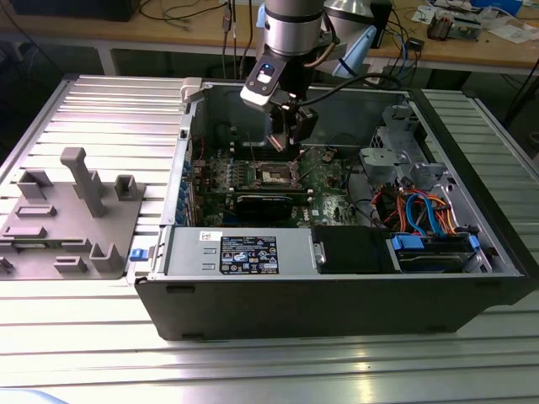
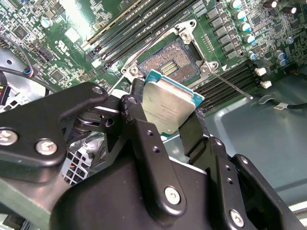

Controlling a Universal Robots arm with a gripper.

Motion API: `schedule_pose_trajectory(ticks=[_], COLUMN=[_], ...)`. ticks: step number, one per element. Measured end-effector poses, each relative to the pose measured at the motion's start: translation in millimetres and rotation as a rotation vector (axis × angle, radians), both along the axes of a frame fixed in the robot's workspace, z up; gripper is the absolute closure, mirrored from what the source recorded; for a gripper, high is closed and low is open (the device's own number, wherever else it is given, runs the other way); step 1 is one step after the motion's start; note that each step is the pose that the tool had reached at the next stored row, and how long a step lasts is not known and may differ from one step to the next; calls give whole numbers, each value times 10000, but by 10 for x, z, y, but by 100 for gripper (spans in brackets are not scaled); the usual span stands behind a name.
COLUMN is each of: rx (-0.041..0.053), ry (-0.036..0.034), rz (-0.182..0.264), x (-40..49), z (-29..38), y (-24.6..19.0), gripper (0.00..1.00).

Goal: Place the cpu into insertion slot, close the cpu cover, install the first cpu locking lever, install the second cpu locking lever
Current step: 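Place the cpu into insertion slot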

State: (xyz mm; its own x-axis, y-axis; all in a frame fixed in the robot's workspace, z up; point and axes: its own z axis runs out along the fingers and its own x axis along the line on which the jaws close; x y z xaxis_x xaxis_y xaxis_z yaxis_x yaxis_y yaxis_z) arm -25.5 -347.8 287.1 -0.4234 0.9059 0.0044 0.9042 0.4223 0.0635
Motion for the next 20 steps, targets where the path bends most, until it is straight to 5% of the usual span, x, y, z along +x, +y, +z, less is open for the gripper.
schedule_pose_trajectory(ticks=[20], rx=[0], ry=[-1], rz=[-476], x=[0], z=[-3], y=[0], gripper=[46])
